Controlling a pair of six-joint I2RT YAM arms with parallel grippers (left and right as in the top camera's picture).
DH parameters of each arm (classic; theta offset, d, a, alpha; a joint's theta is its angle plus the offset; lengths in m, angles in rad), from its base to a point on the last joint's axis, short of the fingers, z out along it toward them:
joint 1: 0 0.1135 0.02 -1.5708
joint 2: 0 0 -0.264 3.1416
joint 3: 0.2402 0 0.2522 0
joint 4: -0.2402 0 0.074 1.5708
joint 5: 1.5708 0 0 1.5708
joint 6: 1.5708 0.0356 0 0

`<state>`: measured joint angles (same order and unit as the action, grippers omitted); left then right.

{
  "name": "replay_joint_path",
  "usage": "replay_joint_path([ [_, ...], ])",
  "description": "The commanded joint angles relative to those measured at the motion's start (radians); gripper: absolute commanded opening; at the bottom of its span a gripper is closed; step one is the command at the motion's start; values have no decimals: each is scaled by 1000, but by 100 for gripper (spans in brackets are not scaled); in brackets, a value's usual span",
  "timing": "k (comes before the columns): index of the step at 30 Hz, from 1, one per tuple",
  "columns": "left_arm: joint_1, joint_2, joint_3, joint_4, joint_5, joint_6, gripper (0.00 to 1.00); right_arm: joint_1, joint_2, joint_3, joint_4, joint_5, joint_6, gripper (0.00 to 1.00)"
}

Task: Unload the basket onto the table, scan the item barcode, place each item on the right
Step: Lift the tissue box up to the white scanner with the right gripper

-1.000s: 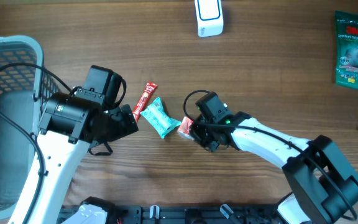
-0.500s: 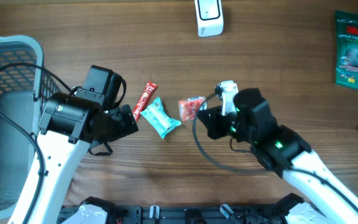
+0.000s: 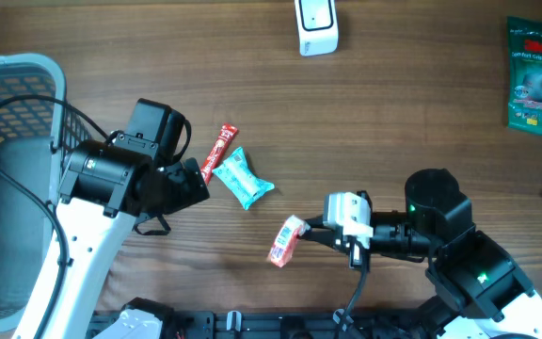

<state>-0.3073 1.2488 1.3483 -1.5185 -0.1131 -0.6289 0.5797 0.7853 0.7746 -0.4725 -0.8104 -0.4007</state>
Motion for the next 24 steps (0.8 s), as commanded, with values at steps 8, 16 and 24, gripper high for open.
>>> replay_joint_path([
  [8, 3, -7, 1, 0, 5, 16, 100, 0, -4, 5, 19, -45, 39, 4],
  [16, 3, -7, 1, 0, 5, 16, 100, -8, -4, 5, 109, 35, 334, 4],
  [24, 3, -7, 1, 0, 5, 16, 100, -54, 69, 5, 224, 465, 1323, 4],
])
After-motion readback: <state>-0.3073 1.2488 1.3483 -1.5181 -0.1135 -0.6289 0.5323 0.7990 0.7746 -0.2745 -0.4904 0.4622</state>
